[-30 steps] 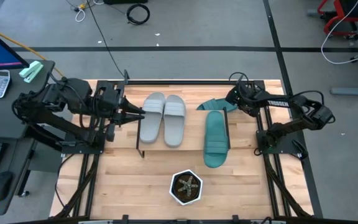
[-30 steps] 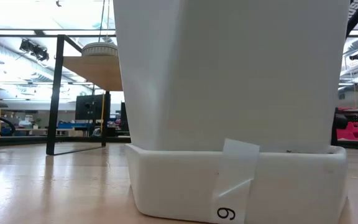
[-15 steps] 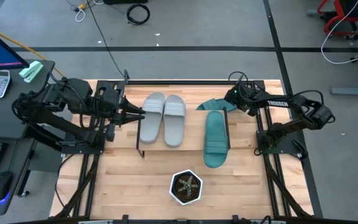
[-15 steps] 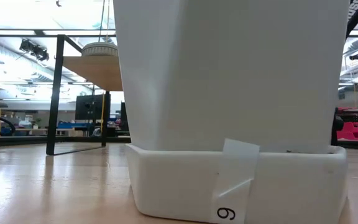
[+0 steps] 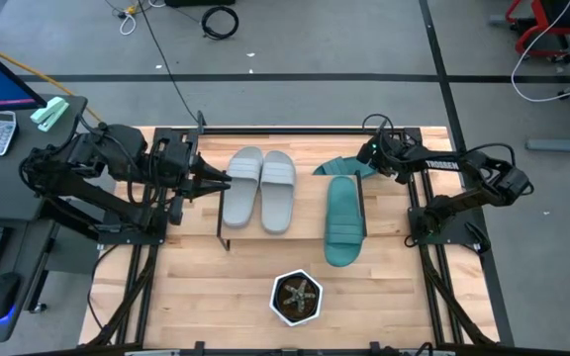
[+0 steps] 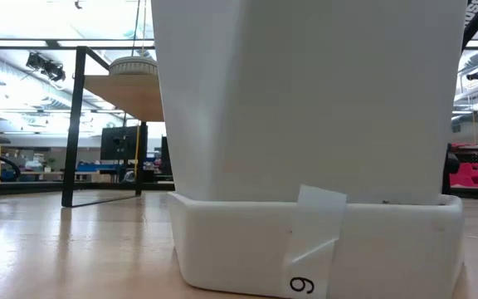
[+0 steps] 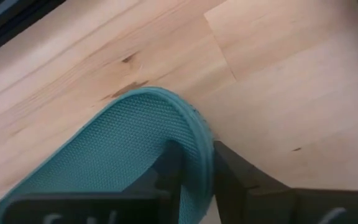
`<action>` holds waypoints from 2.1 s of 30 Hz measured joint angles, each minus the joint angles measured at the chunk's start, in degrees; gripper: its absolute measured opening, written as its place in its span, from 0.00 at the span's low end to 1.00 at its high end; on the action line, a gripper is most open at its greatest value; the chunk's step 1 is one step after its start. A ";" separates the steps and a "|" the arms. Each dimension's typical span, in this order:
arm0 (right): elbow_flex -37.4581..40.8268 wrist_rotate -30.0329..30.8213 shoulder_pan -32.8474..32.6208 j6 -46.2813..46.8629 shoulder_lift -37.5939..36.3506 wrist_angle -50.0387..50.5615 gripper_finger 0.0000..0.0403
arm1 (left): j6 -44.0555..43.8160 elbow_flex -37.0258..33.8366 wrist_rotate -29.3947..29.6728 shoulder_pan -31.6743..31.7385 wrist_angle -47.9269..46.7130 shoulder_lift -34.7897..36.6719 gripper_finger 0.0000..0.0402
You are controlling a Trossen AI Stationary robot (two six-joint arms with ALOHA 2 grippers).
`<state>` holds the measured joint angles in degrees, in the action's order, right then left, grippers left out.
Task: Pick and place slides into the shelf
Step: Put the green slide on the shelf aligned with the other green slide
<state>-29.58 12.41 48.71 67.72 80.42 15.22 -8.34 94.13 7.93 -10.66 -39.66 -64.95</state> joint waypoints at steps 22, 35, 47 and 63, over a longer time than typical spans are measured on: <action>-4.36 0.19 -0.24 -0.58 -4.00 -7.29 0.11 | -0.11 0.00 0.01 -0.02 -0.04 -0.04 0.17; -16.14 1.02 -0.24 -8.32 -4.15 -7.21 0.09 | -0.07 0.00 0.02 -0.02 -0.11 -0.04 0.15; -29.34 0.78 0.46 -15.77 -4.19 -7.11 0.09 | -0.04 0.00 0.02 -0.02 -0.11 -0.02 0.17; -42.40 -25.82 1.97 -21.06 -4.24 -4.54 0.08 | 0.07 0.00 0.02 -0.02 -0.13 -0.02 0.16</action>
<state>-71.98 -13.40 50.68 46.67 76.18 10.69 -8.27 94.13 7.94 -10.68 -39.79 -64.97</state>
